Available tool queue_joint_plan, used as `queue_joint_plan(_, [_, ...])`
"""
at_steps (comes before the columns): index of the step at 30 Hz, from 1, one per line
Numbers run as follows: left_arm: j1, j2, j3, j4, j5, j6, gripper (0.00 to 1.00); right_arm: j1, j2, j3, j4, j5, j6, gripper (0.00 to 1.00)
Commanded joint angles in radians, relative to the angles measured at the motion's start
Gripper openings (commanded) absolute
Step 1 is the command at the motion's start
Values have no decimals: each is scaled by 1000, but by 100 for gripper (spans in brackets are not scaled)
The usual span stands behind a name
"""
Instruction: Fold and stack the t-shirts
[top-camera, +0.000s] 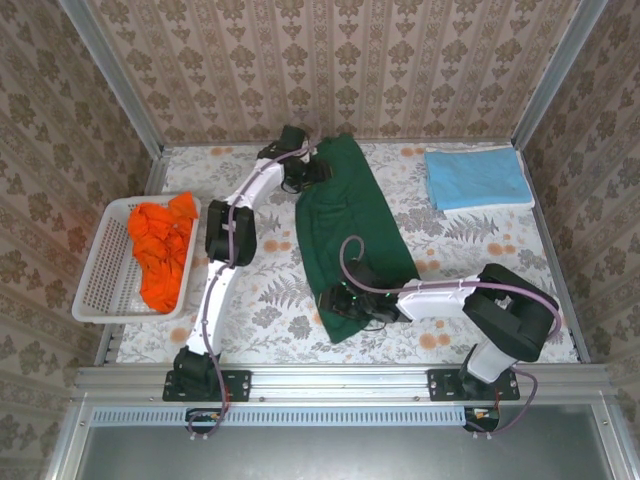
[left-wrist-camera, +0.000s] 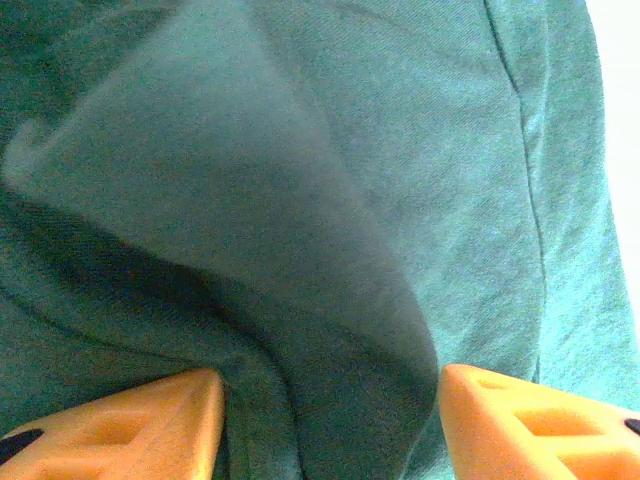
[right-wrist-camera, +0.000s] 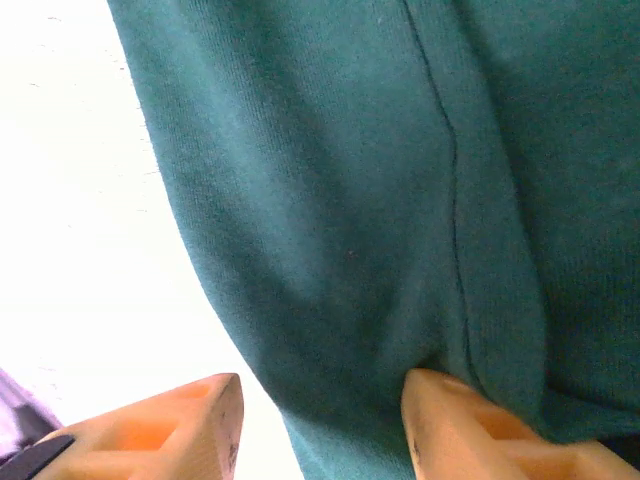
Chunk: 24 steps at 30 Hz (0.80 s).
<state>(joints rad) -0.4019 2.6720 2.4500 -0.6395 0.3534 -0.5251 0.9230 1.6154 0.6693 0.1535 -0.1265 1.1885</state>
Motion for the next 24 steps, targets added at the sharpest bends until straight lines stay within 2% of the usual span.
queue_joint_plan(1, [3,81,75,-92,50,36,61,47,97,-15,-10,43,202,52])
queue_joint_plan(8, [76,80,136,-68,-23,91,63,148,208,82,42,99,348,55])
queue_joint_plan(14, [145,99,176,-25,-1,97,64,192,258,150,0,109,359,56])
queue_joint_plan(20, [155,97,239,-3,35,102,66,195,281,265,-84,108,253,60])
queue_joint_plan(24, [160,30,253,-21,43,95,69,203,268,383,-169,113,108,65])
